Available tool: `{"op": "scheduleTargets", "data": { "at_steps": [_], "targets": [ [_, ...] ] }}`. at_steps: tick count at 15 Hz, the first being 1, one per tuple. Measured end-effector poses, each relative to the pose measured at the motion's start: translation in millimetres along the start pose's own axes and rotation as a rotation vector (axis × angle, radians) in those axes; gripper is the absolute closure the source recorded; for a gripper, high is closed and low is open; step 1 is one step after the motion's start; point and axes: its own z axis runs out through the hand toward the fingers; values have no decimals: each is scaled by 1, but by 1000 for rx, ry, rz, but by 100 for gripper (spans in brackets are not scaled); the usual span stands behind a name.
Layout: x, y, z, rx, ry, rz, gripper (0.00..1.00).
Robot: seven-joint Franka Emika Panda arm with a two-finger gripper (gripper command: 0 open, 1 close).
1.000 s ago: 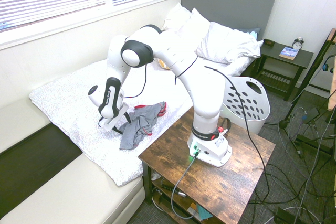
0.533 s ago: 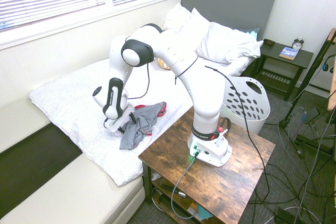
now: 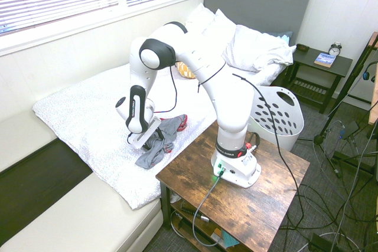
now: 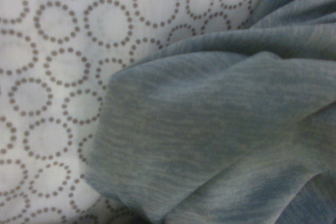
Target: Put my clothes in the laundry bag
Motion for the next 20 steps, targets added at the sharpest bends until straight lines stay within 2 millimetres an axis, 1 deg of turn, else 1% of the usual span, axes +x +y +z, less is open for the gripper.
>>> {"op": "scheduleTargets", "data": {
  "at_steps": [3, 12, 17, 20],
  "targets": [
    [4, 2, 2, 60, -25, 3, 100],
    [1, 6, 11, 80, -51, 9, 100],
    [2, 6, 10, 84, -57, 17, 100],
    [3, 5, 5, 96, -57, 26, 100]
  ]
}}
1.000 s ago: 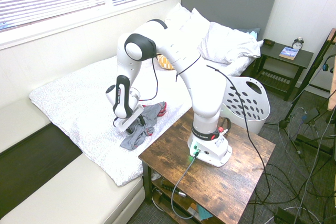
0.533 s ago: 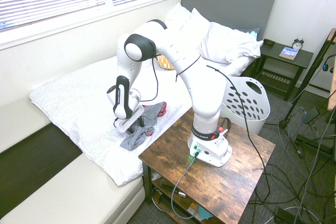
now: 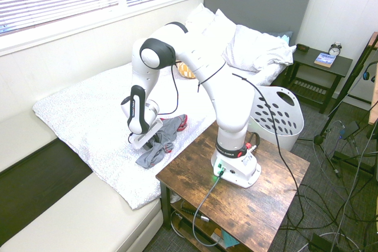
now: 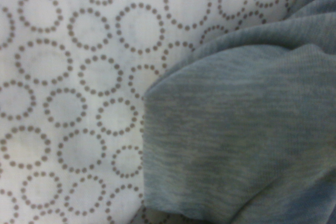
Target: Put my clothes in the laundry bag
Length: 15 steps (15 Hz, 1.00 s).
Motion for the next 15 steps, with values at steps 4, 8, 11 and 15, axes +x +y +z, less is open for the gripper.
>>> {"op": "scheduleTargets", "data": {
  "at_steps": [4, 8, 11, 15],
  "targets": [
    [6, -4, -25, 53, -1, 40, 100],
    [29, -3, -95, 182, -31, 123, 100],
    [77, 36, -177, 300, -67, 196, 100],
    [146, 152, -280, 366, -28, 274, 100]
  ]
}}
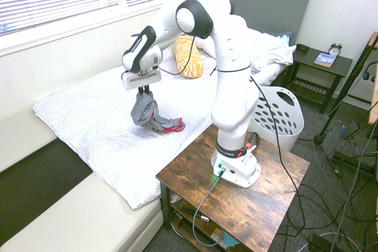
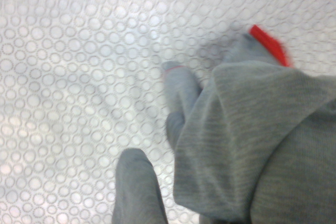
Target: Put my clothes in the laundry bag
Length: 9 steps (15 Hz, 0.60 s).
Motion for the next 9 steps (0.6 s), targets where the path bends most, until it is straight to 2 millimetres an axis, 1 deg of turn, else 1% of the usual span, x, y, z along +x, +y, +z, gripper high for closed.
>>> {"op": "scheduleTargets", "data": {
  "at_steps": [1, 2, 3, 4, 6, 9],
  "targets": [
    [17, 17, -35, 20, 26, 22, 100],
    [30, 37, -68, 40, 49, 44, 100],
    [39, 58, -99, 61, 68, 71, 100],
    [45, 80, -126, 81, 85, 99, 100],
    [53, 131, -170, 116, 118, 165, 100],
    [51, 201, -232, 153, 167, 243, 100]
  ]
}}
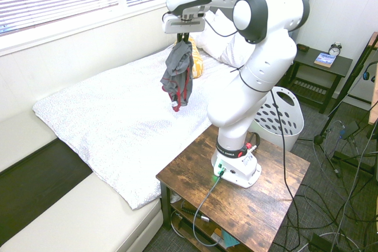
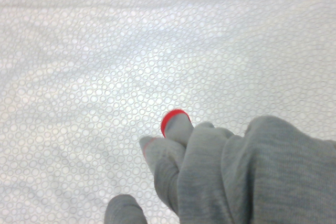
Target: Put my clothes in the laundry bag
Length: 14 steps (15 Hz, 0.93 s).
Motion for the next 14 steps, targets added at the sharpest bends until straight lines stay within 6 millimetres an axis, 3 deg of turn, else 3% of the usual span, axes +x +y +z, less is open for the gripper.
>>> {"op": "scheduleTargets", "data": {
  "at_steps": [4, 10, 12, 14],
  "targets": [
    [25, 77, -65, 5, 63, 106, 100],
    [49, 199, -144, -20, 156, 250, 100],
    [56, 233, -152, -29, 171, 297, 100],
    [63, 258, -148, -45, 166, 337, 100]
  ]
}}
